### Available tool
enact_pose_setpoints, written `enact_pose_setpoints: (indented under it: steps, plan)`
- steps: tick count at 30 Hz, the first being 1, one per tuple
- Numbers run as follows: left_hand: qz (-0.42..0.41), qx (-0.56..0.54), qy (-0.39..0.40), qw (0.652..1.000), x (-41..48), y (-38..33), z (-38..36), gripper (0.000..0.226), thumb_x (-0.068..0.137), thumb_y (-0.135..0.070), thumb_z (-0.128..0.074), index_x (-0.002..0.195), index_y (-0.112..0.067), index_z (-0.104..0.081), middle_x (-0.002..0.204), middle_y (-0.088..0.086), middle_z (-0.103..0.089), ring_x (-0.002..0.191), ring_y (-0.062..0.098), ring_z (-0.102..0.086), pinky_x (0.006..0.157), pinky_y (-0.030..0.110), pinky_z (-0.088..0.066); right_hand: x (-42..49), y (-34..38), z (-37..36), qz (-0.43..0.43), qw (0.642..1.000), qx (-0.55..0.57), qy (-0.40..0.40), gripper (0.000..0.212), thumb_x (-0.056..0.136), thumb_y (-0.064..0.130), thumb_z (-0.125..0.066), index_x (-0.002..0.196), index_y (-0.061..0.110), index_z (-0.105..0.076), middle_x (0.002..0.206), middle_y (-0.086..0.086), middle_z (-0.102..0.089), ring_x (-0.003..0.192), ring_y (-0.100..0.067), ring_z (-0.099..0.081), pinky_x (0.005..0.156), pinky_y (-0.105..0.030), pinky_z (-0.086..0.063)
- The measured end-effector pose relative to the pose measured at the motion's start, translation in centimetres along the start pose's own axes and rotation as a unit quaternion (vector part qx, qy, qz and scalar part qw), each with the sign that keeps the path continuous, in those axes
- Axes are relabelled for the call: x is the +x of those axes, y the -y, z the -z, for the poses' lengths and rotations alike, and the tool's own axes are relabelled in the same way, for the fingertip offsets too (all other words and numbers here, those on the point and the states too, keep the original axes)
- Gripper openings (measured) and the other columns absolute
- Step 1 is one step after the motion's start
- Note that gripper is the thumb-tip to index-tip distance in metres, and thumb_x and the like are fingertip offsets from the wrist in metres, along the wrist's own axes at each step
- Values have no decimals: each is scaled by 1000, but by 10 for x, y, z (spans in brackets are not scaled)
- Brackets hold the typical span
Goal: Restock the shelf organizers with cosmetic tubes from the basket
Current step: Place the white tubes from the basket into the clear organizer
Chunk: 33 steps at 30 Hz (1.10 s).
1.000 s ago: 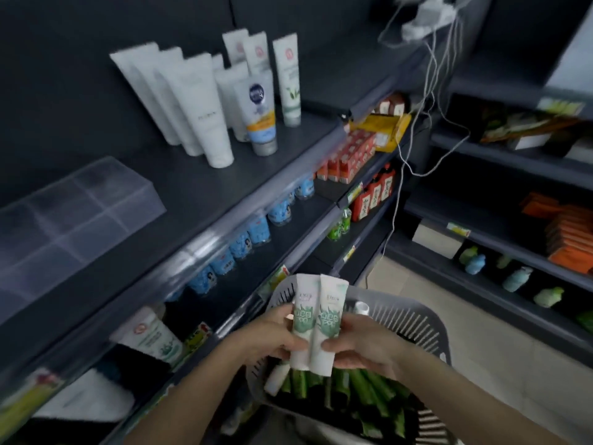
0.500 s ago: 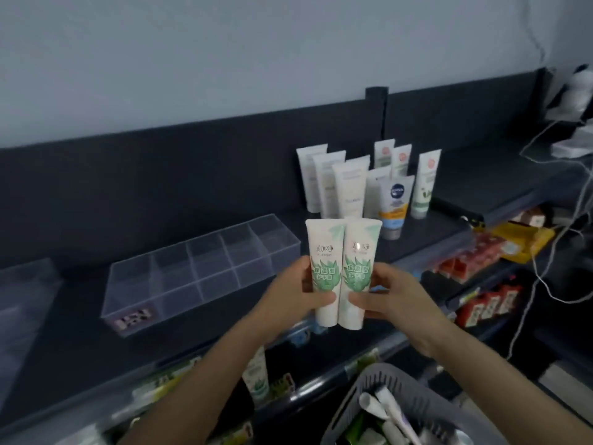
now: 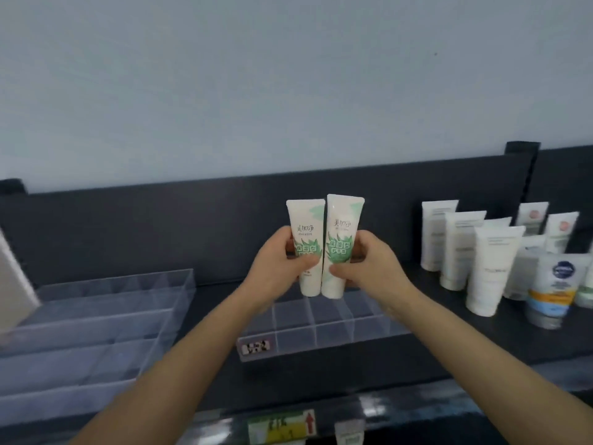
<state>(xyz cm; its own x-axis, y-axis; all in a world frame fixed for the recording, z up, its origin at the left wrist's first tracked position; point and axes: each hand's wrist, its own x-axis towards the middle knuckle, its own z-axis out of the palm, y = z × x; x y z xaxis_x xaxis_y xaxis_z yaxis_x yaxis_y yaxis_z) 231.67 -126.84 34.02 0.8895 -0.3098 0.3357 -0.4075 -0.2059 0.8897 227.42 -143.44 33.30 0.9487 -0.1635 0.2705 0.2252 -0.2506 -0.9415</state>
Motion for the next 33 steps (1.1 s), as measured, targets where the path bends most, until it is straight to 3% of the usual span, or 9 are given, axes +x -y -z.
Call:
enact_pose_setpoints:
  steps: [2, 4, 8, 12, 19, 25, 28, 30, 33]
  plan:
    - [1, 39, -27, 999, 8, 8, 26, 32, 81, -7, -70, 108, -20, -58, 101, -10, -68, 90, 4, -65, 71, 20, -54, 18, 0, -19, 10, 1000, -2, 17, 42, 74, -5, -71, 103, 20, -55, 99, 8, -66, 92, -10, -64, 73, -29, -56]
    - [25, 84, -57, 995, 13, 23, 49, 31, 79, -10, -73, 105, -19, -60, 99, -10, -68, 88, 4, -64, 70, 20, -52, 32, -1, -33, 10, 999, -17, 33, 43, 74, -4, -71, 102, 23, -54, 97, 12, -63, 90, -5, -62, 70, -23, -53]
    - [73, 142, -84, 984, 17, 59, 75, 28, 74, -13, -77, 98, -18, -63, 96, -8, -68, 86, 5, -64, 68, 21, -50, 55, -19, -52, -10, 998, -3, 55, 33, 75, 2, -73, 104, 14, -62, 99, 2, -70, 91, -13, -68, 74, -32, -59]
    - [100, 176, -57, 978, 19, 85, 77, 30, 73, -16, -78, 100, -17, -65, 97, -7, -68, 88, 7, -64, 71, 25, -51, 67, -36, -66, 2, 989, -109, 100, 29, 74, 10, -76, 100, 15, -67, 99, 5, -70, 90, -7, -67, 76, -25, -55]
    - [117, 165, -73, 977, 17, 102, 77, 32, 76, -15, -76, 103, -18, -60, 94, -12, -62, 82, -4, -56, 60, 14, -41, 75, -54, -74, -11, 971, -187, 150, 32, 77, 12, -75, 108, 15, -65, 108, 3, -68, 98, -10, -64, 86, -30, -53]
    - [133, 171, -98, 971, 9, 102, 78, 58, 72, -20, -80, 120, -15, -48, 114, -2, -59, 100, 10, -56, 67, 16, -44, 74, -50, -78, -14, 967, -203, 156, 38, 76, 10, -75, 111, 15, -61, 111, 0, -67, 101, -13, -63, 89, -35, -54]
    - [92, 255, -180, 946, -4, 90, 79, 70, 67, -25, -83, 124, -11, -45, 124, 4, -51, 114, 17, -47, 85, 26, -43, 64, -44, -70, -22, 971, -190, 140, 57, 74, 16, -78, 124, 18, -52, 115, 3, -61, 105, -13, -60, 87, -31, -54]
    - [12, 311, -222, 924, -16, 77, 76, 62, 69, -25, -82, 119, -12, -47, 120, 4, -48, 115, 18, -42, 86, 26, -36, 53, -40, -56, -5, 975, -202, 88, 67, 76, 18, -77, 134, 18, -45, 118, 3, -56, 107, -12, -56, 86, -24, -47]
    - [-85, 346, -205, 911, -32, 57, 55, 52, 72, -23, -79, 115, -12, -51, 116, 3, -48, 108, 12, -38, 83, 22, -32, 27, -40, -33, 33, 972, -232, 16, 58, 80, 17, -74, 132, 17, -49, 112, 3, -57, 102, -10, -55, 87, -21, -44]
